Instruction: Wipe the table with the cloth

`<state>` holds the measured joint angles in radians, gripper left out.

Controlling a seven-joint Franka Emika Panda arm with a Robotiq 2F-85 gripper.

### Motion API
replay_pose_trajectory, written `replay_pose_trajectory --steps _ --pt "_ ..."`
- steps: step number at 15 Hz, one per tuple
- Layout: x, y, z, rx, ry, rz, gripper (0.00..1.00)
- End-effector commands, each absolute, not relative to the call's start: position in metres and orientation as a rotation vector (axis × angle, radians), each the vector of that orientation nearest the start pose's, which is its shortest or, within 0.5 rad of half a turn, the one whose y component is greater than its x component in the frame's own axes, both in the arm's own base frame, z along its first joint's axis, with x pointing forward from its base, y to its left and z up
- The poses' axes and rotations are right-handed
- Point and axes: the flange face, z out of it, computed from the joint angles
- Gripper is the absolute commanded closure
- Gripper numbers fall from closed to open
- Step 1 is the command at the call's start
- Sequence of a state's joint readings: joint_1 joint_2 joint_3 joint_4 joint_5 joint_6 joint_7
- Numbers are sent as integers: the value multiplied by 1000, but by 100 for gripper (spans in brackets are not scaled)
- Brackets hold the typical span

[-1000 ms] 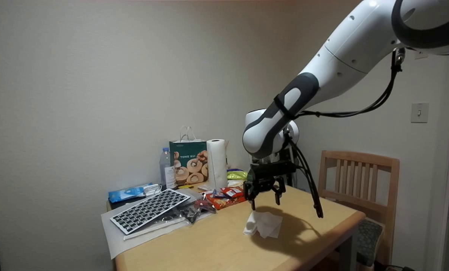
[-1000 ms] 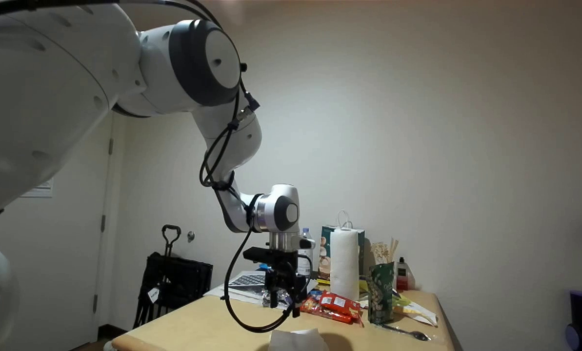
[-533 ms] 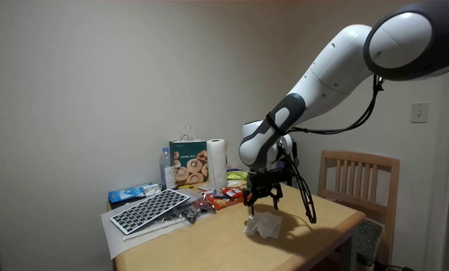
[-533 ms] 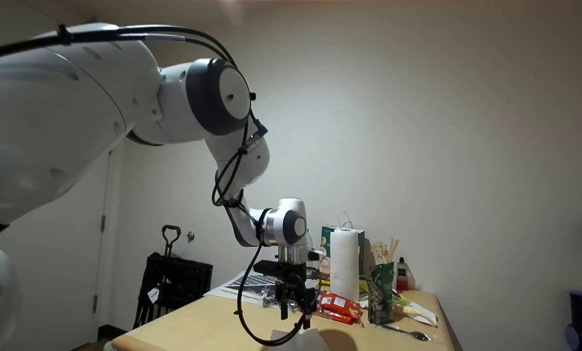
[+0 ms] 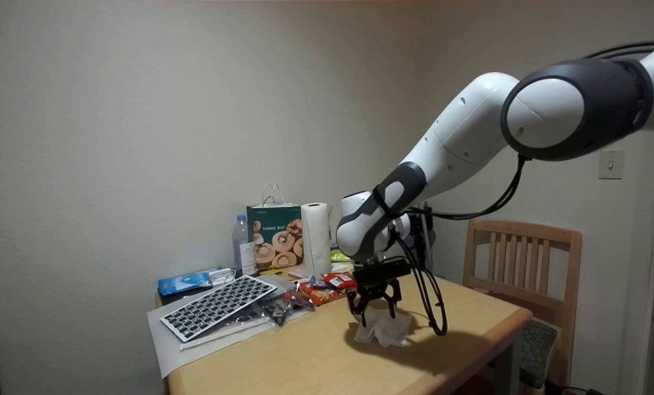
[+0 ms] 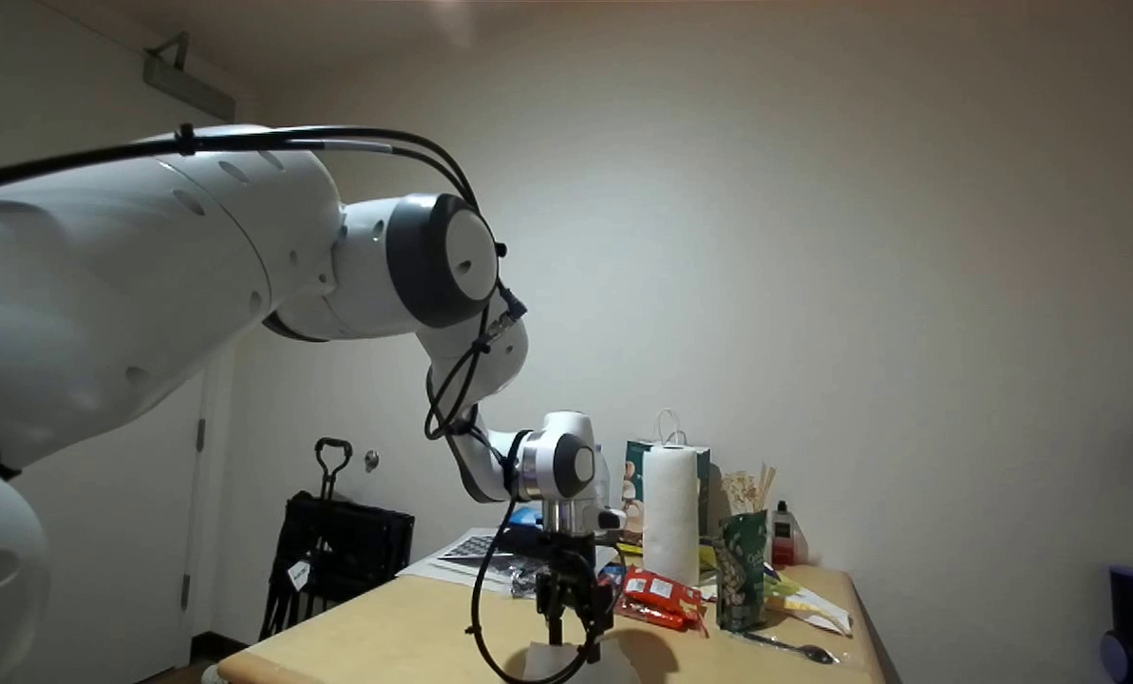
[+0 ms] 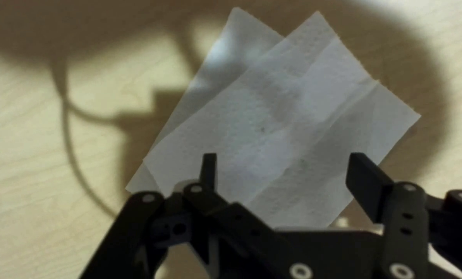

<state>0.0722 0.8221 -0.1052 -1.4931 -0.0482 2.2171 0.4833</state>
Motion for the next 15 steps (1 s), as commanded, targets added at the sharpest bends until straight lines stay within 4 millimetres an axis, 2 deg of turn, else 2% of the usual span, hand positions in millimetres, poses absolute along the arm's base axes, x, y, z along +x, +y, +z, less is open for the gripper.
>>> replay_pose_trajectory --steps 1,7,9,13,14,15 --pt "710 -23 169 -3173 755 172 44" --pt "704 -62 169 -3020 916 176 84" --pt "705 -66 173 -2971 916 176 97" --pt "704 -27 190 -2953 737 177 100" --pt "711 -42 175 -2980 828 168 99" --pt "712 -31 179 -2976 795 164 99"
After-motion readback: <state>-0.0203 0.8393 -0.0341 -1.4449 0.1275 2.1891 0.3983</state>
